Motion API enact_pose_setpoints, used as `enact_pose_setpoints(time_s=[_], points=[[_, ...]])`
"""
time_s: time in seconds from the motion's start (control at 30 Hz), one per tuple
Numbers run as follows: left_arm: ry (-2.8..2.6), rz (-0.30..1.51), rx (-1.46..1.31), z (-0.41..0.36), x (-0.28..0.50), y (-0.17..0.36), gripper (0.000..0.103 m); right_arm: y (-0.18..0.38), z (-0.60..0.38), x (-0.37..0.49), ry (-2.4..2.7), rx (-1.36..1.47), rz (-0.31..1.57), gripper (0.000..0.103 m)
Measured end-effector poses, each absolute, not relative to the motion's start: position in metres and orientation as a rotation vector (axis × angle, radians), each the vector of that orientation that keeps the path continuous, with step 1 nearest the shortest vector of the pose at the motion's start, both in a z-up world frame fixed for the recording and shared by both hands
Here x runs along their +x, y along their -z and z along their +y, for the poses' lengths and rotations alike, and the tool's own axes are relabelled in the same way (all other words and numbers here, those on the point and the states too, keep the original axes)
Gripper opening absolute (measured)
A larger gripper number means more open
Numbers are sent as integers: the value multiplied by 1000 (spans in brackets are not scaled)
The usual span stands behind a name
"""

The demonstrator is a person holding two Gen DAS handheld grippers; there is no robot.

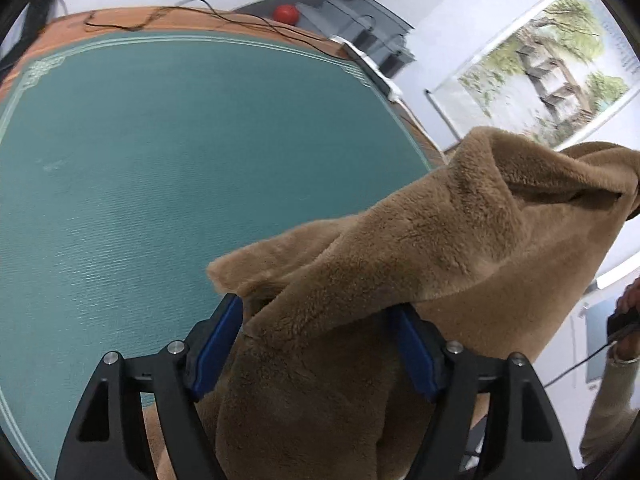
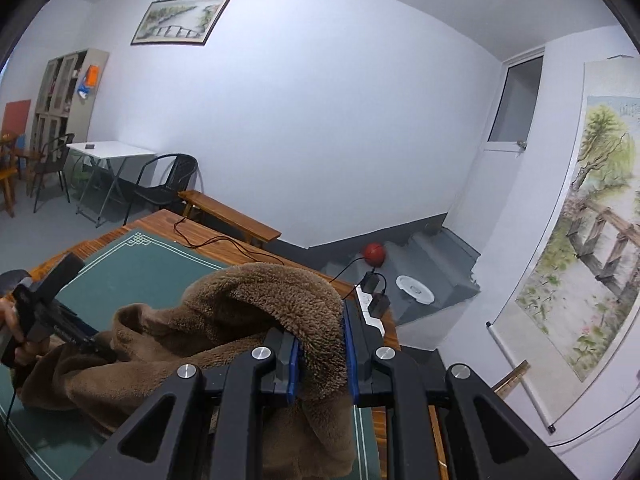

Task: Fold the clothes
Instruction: 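Grasp the brown sweatshirt hem with both grippers and lift it off the table, then raise the sweatshirt high with both grippers, letting it hang open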

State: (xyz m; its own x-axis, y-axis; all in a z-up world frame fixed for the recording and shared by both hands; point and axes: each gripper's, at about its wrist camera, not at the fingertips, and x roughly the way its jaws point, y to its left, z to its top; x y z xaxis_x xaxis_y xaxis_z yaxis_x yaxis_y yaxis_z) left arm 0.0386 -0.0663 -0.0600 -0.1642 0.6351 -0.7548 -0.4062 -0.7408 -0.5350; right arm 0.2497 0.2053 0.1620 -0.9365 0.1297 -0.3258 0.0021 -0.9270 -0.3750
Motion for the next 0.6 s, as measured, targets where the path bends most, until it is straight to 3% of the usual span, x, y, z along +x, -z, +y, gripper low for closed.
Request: enact_pose_setpoints(time_s=[0.07,0.1,0.13,0.2,0.3,0.6], points=[[-1944,-241,-1426,-56,47,58,78,-167,205,261,-2976,-506,-578,19],[-1956,-214,-1421,-50,55,54,61,-170,206,266,-2981,-488,-580,19],[-1968,-187,-1415,-45,62,51,34,-172,206,271,-2986,-469,-583,19],[-2027,-166,-1382,-40,78,36,20,-174,209,279,-2991,-434,-592,19],[-2210,-224,-1263,-53,101,-8,16,-176,217,294,-2982,-385,-598,19],[-2639,-435,-718,-108,183,-167,16,-191,263,357,-3029,-190,-382,19]])
